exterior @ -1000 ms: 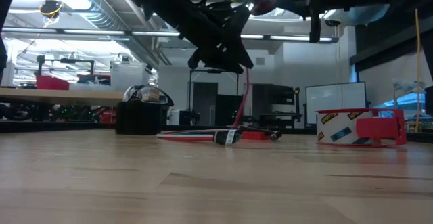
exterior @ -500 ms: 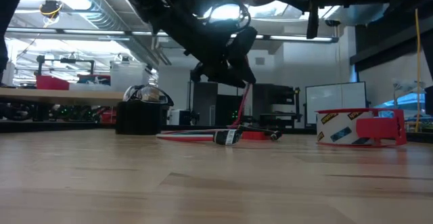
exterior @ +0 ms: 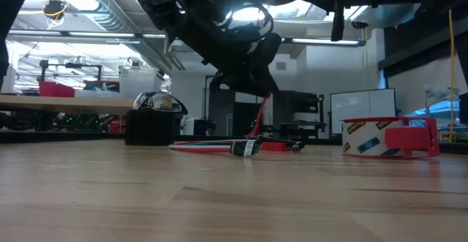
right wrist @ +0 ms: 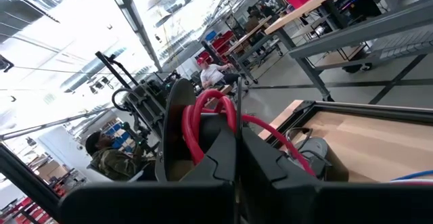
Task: Coil cords
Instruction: Coil the red wire onto the spool
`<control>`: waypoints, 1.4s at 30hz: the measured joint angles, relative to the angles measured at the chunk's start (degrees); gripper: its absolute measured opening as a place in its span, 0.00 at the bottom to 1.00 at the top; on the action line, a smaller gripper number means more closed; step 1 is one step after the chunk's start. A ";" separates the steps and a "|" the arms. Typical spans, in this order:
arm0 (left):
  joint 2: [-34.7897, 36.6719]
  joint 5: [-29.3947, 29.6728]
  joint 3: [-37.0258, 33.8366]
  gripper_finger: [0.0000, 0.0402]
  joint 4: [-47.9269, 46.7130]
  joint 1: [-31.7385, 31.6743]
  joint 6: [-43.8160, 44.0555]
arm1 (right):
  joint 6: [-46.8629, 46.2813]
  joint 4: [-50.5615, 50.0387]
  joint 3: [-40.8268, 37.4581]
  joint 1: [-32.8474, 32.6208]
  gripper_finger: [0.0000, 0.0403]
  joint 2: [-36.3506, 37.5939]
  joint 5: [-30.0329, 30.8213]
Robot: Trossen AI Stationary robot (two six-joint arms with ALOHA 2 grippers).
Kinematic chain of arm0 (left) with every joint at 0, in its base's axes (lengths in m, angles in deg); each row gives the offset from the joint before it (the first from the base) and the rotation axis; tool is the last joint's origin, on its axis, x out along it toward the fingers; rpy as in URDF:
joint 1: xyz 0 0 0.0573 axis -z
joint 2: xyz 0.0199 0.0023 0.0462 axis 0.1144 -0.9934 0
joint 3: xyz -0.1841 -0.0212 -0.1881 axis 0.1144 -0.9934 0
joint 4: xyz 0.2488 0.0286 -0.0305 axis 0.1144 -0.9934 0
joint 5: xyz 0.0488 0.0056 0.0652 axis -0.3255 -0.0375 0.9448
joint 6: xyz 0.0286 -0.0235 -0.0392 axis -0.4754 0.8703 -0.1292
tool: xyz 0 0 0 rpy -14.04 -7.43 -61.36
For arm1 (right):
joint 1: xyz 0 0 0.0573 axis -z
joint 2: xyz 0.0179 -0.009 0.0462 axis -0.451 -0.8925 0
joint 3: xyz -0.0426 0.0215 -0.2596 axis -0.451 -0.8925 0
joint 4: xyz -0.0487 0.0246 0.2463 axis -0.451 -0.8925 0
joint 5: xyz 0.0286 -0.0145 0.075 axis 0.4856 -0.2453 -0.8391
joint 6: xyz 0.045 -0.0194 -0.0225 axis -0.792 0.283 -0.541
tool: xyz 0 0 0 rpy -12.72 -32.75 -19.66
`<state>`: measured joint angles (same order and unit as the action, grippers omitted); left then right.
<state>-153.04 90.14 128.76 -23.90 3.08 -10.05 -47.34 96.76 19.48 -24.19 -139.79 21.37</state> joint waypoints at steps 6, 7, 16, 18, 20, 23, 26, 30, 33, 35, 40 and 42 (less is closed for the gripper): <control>-0.02 -0.01 0.00 0.15 -0.08 0.50 0.01 | 0.19 -0.11 0.00 0.04 0.02 0.00 0.51; -0.02 -0.03 0.00 0.13 -0.15 0.64 0.06 | 0.40 -0.12 0.00 0.04 0.02 0.00 0.88; -0.02 -0.39 0.00 0.02 -0.37 2.14 3.53 | 2.27 -0.58 0.00 0.04 0.02 -0.19 7.62; -0.02 -2.47 0.00 0.01 -0.23 2.15 5.06 | 3.11 -0.59 0.00 0.04 0.02 -0.80 9.76; -0.02 -6.29 0.00 0.01 0.03 2.03 6.20 | 3.42 -0.77 0.00 0.04 0.02 -1.81 11.97; -0.02 -11.68 0.00 0.01 0.20 1.94 8.23 | 4.49 -0.95 0.00 0.04 0.02 -3.96 14.72; -0.02 -17.29 0.00 0.01 0.20 1.95 10.28 | 4.55 -0.91 0.00 0.04 0.02 -6.01 17.11; -0.02 -22.44 0.00 0.01 0.22 1.99 12.92 | 4.58 -0.79 0.00 0.04 0.02 -8.41 22.03; -0.02 -25.82 0.00 0.00 0.26 1.97 15.13 | 4.59 -0.69 0.00 0.04 0.02 -10.06 24.28; -0.02 -28.07 0.00 0.00 0.55 1.92 15.96 | 4.59 -0.70 0.00 0.04 0.02 -11.06 24.54; -0.02 -32.75 0.02 0.00 6.94 1.95 17.39 | 4.47 -0.68 0.00 0.04 0.02 -13.04 24.36; 0.04 -33.71 0.07 0.00 8.61 1.95 17.42 | 4.39 -0.68 0.00 0.04 0.02 -13.40 23.17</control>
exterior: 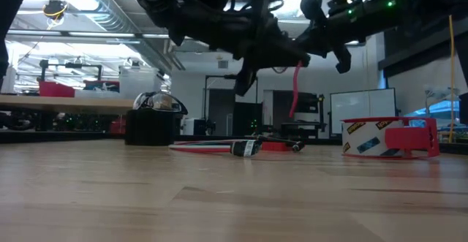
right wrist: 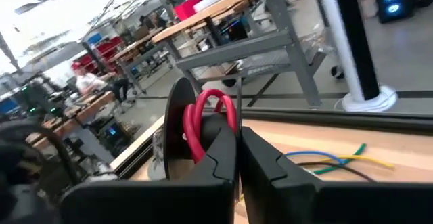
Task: Coil cords
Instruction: Coil the red wire onto the spool
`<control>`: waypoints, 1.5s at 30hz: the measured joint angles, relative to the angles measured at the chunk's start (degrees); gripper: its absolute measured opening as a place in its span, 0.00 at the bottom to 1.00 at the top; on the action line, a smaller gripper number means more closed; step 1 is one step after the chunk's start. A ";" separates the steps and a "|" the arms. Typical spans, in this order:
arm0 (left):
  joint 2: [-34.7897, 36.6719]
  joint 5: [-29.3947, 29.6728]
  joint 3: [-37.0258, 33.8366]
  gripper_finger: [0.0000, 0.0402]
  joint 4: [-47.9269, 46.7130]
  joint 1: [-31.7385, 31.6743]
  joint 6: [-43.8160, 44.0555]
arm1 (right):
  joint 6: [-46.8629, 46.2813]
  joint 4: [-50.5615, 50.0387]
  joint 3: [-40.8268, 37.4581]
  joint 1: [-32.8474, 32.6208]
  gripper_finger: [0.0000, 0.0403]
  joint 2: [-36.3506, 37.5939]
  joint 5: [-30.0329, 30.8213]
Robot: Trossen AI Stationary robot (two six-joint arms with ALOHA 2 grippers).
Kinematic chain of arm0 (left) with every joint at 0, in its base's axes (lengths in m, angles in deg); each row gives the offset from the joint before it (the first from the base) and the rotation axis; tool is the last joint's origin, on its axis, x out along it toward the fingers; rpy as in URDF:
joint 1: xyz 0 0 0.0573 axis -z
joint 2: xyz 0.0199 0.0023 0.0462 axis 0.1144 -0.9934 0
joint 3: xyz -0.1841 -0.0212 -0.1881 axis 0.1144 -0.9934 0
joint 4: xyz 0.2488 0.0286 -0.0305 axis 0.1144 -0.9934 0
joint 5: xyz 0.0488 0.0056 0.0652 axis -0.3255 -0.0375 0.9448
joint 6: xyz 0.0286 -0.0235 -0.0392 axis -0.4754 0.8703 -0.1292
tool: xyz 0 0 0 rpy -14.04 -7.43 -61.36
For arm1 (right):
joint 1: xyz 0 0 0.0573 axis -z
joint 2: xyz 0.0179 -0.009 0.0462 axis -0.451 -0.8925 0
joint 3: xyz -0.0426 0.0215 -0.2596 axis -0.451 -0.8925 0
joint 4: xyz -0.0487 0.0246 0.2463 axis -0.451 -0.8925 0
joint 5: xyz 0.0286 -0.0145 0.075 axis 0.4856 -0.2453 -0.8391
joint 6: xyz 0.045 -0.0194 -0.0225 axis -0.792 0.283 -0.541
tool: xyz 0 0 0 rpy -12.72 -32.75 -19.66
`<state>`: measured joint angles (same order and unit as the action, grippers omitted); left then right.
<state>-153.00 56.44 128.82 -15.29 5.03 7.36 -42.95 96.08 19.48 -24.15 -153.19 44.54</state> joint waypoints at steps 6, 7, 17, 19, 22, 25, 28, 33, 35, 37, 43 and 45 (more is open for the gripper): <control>0.70 -2.90 0.13 0.00 0.05 -0.65 0.91 | -0.07 -0.12 0.00 0.00 0.02 -0.15 -4.86; 0.70 -4.10 0.53 0.00 0.05 -0.89 1.49 | -0.09 -0.32 0.02 0.00 0.02 -0.15 -5.63; 0.74 -13.14 5.76 0.00 0.23 -2.39 -0.46 | -0.31 -8.55 0.04 0.00 0.02 -0.15 -6.70; 0.74 -13.94 6.18 0.00 0.12 -2.71 -0.50 | -0.33 -9.87 0.04 0.00 0.02 -0.15 -7.10; 0.74 -15.53 6.63 0.00 -0.10 -3.26 -0.77 | -0.42 -11.89 0.04 0.00 0.02 -0.15 -8.80; 0.74 -16.01 6.80 0.00 -0.53 -3.80 -1.25 | -0.42 -12.38 0.04 0.00 0.02 -0.15 -11.34; 0.74 -17.22 6.80 0.00 -2.86 -4.55 -0.89 | -0.39 -12.44 0.04 -0.03 0.02 -0.15 -13.01; 1.18 -20.12 6.78 0.00 -5.54 -5.99 -0.48 | -0.34 -14.96 0.04 -0.04 0.02 -0.13 -15.16; 1.88 -20.54 6.78 0.00 -7.00 -6.70 -0.87 | -0.58 -16.41 0.04 -0.04 0.02 -0.08 -15.97; 3.26 -20.84 6.73 0.00 -9.68 -7.42 -2.12 | -1.75 -17.98 0.04 -0.04 0.02 -0.01 -16.52; 7.73 -18.66 6.75 0.00 -15.06 -9.59 -7.21 | -3.08 -19.42 0.04 -0.04 0.02 0.05 -18.66; 8.69 -17.66 6.75 0.00 -15.98 -10.30 -8.24 | -3.12 -19.36 0.02 -0.07 0.02 0.05 -18.76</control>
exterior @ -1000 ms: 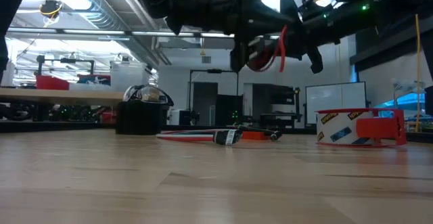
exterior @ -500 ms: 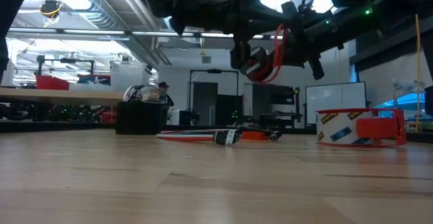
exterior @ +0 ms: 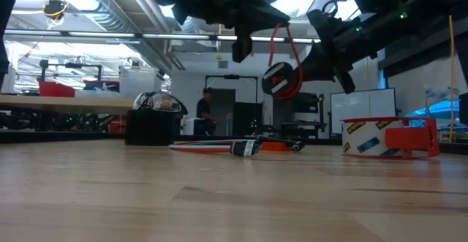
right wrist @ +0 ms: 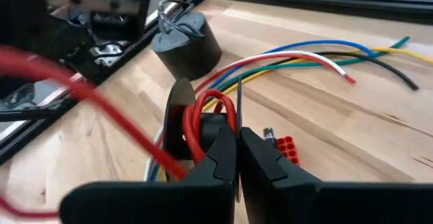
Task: Coil cords
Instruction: Coil the red wire onto the spool
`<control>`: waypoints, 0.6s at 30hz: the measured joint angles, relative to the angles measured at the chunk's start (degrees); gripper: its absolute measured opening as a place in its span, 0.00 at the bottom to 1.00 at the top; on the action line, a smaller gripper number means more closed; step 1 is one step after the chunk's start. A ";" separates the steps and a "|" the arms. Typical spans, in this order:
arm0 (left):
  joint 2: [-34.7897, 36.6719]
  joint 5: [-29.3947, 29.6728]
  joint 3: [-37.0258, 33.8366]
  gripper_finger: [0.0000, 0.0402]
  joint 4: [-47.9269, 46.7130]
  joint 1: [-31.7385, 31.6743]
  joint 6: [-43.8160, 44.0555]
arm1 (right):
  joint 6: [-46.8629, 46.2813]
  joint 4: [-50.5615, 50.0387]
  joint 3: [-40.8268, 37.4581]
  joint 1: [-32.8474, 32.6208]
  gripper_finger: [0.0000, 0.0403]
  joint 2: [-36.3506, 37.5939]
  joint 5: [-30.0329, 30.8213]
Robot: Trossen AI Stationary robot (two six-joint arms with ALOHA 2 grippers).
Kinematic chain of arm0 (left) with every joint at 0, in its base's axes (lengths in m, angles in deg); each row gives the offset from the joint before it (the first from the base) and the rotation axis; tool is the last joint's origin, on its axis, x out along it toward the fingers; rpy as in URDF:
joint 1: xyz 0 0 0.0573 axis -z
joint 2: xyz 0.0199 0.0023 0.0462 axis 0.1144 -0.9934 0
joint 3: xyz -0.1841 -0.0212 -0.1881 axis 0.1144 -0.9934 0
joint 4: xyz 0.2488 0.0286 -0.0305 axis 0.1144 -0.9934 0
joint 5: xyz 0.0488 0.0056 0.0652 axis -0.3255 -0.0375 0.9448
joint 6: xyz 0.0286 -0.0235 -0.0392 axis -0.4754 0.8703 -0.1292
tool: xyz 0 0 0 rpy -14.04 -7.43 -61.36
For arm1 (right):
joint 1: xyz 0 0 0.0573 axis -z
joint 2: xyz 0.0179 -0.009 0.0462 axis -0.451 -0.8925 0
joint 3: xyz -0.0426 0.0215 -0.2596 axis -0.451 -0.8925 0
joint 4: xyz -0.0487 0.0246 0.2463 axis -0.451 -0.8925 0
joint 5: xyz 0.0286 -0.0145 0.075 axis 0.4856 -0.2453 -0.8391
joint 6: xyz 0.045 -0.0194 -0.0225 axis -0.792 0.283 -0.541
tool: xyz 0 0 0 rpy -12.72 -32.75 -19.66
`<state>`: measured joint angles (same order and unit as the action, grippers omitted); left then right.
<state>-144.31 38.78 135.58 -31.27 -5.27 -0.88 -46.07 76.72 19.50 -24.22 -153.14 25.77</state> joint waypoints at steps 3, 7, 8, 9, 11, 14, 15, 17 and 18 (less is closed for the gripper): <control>0.66 2.09 0.00 0.00 -1.63 -0.96 -1.61 | 0.00 0.86 0.00 0.00 0.02 0.00 -1.41; 0.66 4.96 0.00 0.00 -6.79 -1.94 -3.20 | -0.02 3.46 0.00 0.00 0.02 0.00 -4.48; 0.66 5.77 0.00 0.00 -8.55 -2.14 -3.70 | -0.03 3.84 0.00 0.00 0.02 0.00 -4.91; 0.69 6.42 0.00 0.00 -10.31 -2.30 -4.17 | -0.02 4.29 0.00 0.00 0.02 0.00 -5.34; 0.69 7.57 -0.02 0.00 -13.34 -2.62 -4.72 | -0.19 4.89 0.00 0.00 0.02 0.00 -5.90; 0.75 9.16 -0.02 0.00 -15.71 -2.81 -5.81 | -1.14 4.95 0.00 0.02 0.02 0.00 -5.90; 0.75 9.13 -0.02 0.00 -15.87 -2.87 -5.83 | -1.41 4.90 0.00 0.02 0.02 0.00 -5.89; 0.75 9.17 -0.02 0.00 -15.97 -3.03 -6.25 | -1.55 4.68 0.00 0.02 0.02 0.00 -5.93; 0.75 9.14 -0.02 0.00 -15.98 -3.18 -6.89 | -1.62 4.66 0.00 0.04 0.02 0.00 -6.32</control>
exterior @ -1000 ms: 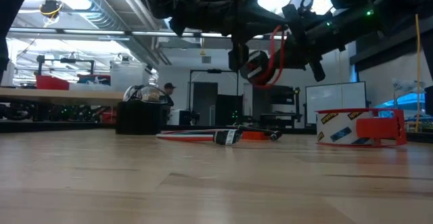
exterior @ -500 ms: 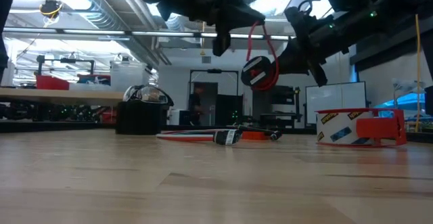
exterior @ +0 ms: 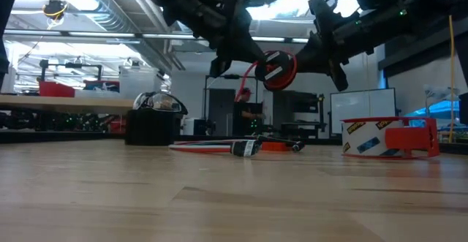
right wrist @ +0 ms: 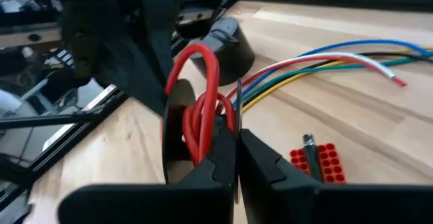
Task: Coil cords
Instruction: Coil the red wire onto the spool
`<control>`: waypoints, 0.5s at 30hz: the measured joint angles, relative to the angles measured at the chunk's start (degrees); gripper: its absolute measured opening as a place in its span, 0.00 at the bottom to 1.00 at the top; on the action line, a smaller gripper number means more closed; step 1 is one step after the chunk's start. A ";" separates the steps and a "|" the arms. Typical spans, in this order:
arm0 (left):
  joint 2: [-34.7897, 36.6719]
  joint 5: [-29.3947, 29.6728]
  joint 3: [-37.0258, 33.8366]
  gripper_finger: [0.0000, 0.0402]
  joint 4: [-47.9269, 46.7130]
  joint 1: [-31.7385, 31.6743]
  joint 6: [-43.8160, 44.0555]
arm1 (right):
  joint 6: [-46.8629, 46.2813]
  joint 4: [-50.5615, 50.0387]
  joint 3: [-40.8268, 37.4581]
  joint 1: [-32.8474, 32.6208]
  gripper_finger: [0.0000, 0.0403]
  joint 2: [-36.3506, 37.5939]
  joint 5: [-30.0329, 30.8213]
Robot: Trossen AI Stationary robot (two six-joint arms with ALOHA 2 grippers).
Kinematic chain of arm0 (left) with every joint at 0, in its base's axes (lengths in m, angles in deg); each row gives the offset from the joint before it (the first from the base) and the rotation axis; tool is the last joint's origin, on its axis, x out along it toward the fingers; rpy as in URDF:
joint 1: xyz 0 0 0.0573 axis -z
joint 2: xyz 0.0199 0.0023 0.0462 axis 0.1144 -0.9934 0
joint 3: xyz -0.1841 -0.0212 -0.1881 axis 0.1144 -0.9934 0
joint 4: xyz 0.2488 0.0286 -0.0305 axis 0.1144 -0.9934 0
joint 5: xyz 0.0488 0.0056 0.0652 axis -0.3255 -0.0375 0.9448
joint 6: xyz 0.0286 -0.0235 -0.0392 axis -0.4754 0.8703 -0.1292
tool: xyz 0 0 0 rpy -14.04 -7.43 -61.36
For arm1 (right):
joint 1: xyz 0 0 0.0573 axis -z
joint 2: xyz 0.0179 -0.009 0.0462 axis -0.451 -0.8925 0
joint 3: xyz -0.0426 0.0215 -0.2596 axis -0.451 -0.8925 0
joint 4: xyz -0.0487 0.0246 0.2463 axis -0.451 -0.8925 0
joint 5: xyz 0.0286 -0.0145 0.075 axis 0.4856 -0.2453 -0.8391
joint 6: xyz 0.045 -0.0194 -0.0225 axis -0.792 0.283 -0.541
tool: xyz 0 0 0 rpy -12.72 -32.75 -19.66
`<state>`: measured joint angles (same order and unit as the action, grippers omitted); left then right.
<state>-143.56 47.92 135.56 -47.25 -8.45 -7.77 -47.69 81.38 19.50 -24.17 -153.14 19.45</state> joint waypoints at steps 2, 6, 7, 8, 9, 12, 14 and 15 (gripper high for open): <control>0.21 -0.19 0.00 0.00 -0.24 -0.41 -0.38 | -0.35 -0.01 0.00 0.02 0.02 0.00 -0.50; 1.21 0.01 0.00 0.00 -1.09 -1.25 -0.45 | -0.98 -0.30 0.00 0.02 0.02 0.00 -0.73; 1.63 0.04 0.00 0.00 -1.58 -1.48 -0.69 | -1.31 -0.32 0.00 0.02 0.02 0.00 -0.94; 2.30 0.25 0.00 0.00 -2.48 -1.70 -0.96 | -1.40 -0.25 0.00 0.02 0.02 0.00 -1.10; 2.85 1.04 0.00 0.00 -3.28 -1.90 -1.57 | -1.40 -0.25 0.00 0.00 0.02 0.00 -1.48; 4.71 3.41 0.00 0.00 -6.58 -2.34 -2.09 | -1.40 0.25 0.00 -0.04 0.02 0.00 -1.50; 5.27 4.43 0.00 0.00 -8.89 -2.35 -2.10 | -1.40 0.49 0.00 -0.04 0.02 0.00 -1.48; 5.29 4.72 0.00 0.00 -9.58 -2.35 -2.11 | -1.40 0.97 0.00 -0.02 0.02 0.00 -1.44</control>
<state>-138.27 52.64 135.56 -56.83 -10.80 -9.88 -49.09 82.35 19.50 -24.19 -153.14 18.01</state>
